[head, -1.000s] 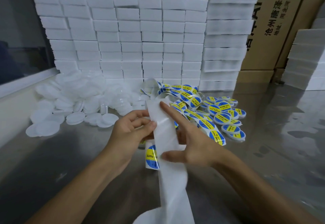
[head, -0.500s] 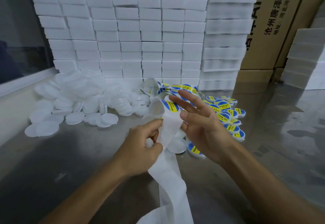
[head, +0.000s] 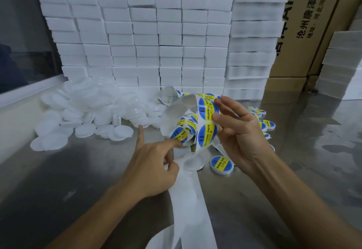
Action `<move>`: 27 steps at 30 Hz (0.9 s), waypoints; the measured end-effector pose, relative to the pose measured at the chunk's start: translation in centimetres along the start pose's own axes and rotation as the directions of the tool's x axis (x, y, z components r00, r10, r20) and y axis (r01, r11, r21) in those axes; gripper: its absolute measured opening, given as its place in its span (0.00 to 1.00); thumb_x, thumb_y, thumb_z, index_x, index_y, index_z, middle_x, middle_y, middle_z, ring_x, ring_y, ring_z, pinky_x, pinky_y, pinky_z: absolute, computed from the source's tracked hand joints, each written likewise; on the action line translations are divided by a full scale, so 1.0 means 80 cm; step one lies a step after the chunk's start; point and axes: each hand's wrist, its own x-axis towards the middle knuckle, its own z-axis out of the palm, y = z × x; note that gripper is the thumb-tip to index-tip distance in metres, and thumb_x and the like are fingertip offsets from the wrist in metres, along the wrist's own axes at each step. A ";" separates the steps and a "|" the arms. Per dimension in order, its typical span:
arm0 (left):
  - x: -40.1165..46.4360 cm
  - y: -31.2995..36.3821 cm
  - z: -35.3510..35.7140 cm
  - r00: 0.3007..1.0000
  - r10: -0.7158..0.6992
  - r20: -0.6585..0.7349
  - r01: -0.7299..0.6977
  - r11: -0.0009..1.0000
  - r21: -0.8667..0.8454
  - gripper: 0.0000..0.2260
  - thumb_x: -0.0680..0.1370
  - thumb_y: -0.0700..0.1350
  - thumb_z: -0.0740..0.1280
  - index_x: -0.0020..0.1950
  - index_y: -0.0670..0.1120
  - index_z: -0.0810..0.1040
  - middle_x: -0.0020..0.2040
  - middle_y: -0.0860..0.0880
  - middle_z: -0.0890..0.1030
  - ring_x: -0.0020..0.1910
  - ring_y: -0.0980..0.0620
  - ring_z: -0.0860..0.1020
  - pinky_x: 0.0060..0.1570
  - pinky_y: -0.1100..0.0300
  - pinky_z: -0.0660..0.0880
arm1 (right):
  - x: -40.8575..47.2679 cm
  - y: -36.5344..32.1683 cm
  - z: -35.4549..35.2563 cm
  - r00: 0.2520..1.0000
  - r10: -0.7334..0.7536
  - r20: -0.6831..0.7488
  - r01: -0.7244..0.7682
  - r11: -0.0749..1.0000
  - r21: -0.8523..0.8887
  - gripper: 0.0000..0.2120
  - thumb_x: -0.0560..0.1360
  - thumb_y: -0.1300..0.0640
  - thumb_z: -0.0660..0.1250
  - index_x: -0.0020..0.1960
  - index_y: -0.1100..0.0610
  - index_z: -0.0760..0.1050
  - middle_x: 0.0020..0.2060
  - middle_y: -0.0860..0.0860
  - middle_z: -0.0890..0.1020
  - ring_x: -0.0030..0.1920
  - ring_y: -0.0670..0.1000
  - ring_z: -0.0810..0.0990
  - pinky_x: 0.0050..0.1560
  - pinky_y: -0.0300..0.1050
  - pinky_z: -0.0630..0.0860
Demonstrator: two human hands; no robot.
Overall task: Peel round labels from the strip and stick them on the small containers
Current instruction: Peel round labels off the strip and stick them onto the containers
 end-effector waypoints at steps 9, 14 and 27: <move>-0.001 -0.001 0.007 0.995 -0.052 0.088 0.077 0.946 -0.316 0.24 0.67 0.67 0.66 0.54 0.54 0.78 0.51 0.58 0.82 0.53 0.58 0.79 0.68 0.40 0.63 | -0.007 0.011 -0.001 0.998 0.044 -0.034 -0.052 0.952 -0.301 0.18 0.73 0.76 0.65 0.45 0.55 0.84 0.46 0.53 0.86 0.43 0.51 0.86 0.39 0.44 0.82; -0.003 0.003 0.008 0.997 -0.049 0.059 0.071 0.877 -0.475 0.21 0.68 0.63 0.71 0.57 0.56 0.78 0.52 0.58 0.83 0.54 0.55 0.81 0.54 0.49 0.78 | -0.011 0.025 0.001 0.998 0.059 0.002 -0.051 0.876 -0.480 0.13 0.74 0.68 0.69 0.42 0.52 0.86 0.45 0.54 0.87 0.46 0.54 0.85 0.49 0.49 0.82; 0.005 0.006 -0.003 0.964 -0.234 0.129 0.239 0.541 -0.806 0.17 0.70 0.56 0.67 0.47 0.44 0.85 0.47 0.42 0.85 0.45 0.48 0.81 0.49 0.59 0.77 | -0.018 0.033 0.003 0.976 -0.018 0.216 0.158 0.744 -0.649 0.40 0.69 0.74 0.73 0.72 0.45 0.66 0.75 0.47 0.65 0.55 0.70 0.78 0.56 0.68 0.75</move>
